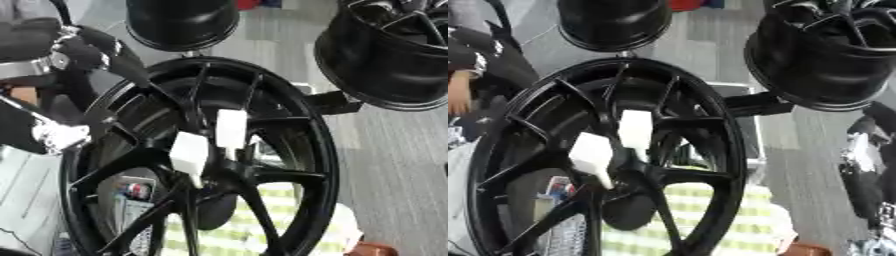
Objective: Pull the pin out of the wheel hub.
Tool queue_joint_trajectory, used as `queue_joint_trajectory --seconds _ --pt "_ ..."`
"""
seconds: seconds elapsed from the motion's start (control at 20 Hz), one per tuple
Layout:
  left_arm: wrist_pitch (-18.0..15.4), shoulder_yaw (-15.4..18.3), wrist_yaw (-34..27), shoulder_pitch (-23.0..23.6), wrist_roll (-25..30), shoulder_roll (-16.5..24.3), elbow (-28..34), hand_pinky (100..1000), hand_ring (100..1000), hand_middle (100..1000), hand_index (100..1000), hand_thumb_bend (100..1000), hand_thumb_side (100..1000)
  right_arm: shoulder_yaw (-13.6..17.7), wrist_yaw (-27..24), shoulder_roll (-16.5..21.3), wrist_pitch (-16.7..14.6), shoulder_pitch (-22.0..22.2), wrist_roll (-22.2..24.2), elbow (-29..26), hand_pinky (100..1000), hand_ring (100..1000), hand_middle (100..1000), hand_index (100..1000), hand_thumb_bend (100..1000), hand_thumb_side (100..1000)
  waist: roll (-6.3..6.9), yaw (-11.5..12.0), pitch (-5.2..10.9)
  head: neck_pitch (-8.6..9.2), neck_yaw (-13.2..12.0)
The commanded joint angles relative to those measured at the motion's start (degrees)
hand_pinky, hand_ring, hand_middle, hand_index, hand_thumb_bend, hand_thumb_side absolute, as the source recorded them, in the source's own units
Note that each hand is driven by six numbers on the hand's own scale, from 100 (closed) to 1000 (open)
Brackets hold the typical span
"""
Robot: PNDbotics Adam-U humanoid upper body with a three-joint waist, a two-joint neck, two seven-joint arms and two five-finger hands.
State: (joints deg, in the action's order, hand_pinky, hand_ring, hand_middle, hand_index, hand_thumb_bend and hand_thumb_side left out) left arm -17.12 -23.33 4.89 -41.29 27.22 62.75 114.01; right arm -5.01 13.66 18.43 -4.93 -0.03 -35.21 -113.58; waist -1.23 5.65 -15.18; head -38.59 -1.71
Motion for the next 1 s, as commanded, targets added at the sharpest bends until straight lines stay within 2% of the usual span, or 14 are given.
queue_joint_trajectory --seconds 0.05,0.35,0.55,0.85,1.0 --pt "2.0 -2.33 -0.37 -3.34 2.65 0.76 0.58 777 736 730 868 100 668 -0.12 0.01 1.42 0.11 -0.34 0.03 -1.01 695 816 709 793 100 635 0.3 0.01 1.01 0.85 0.39" --pt "9.4 -6.24 -0.04 -7.7 2.89 -1.77 0.58 787 745 737 862 100 684 -0.38 -0.28 1.4 0.28 -0.21 0.21 -1.01 694 815 708 793 100 636 0.39 0.32 1.29 0.6 0.86" --pt "12.16 -9.33 0.77 -9.47 3.22 -3.86 0.58 816 780 779 860 100 705 -0.46 -0.52 1.28 0.38 -0.19 0.25 -1.01 693 814 707 792 100 637 0.34 0.4 1.44 0.48 0.74" --pt "17.51 -12.51 2.18 -11.4 5.39 -6.5 0.58 821 775 768 871 100 669 -0.52 -0.82 0.99 0.56 -0.16 0.19 -1.01 691 814 706 792 100 639 0.33 0.59 1.59 0.51 0.48" --pt "20.55 -13.57 3.23 -11.73 6.34 -7.4 0.58 817 766 752 869 100 683 -0.63 -0.95 0.86 0.61 -0.14 0.22 -1.01 690 814 706 791 100 639 0.29 0.59 1.6 -0.17 0.43"
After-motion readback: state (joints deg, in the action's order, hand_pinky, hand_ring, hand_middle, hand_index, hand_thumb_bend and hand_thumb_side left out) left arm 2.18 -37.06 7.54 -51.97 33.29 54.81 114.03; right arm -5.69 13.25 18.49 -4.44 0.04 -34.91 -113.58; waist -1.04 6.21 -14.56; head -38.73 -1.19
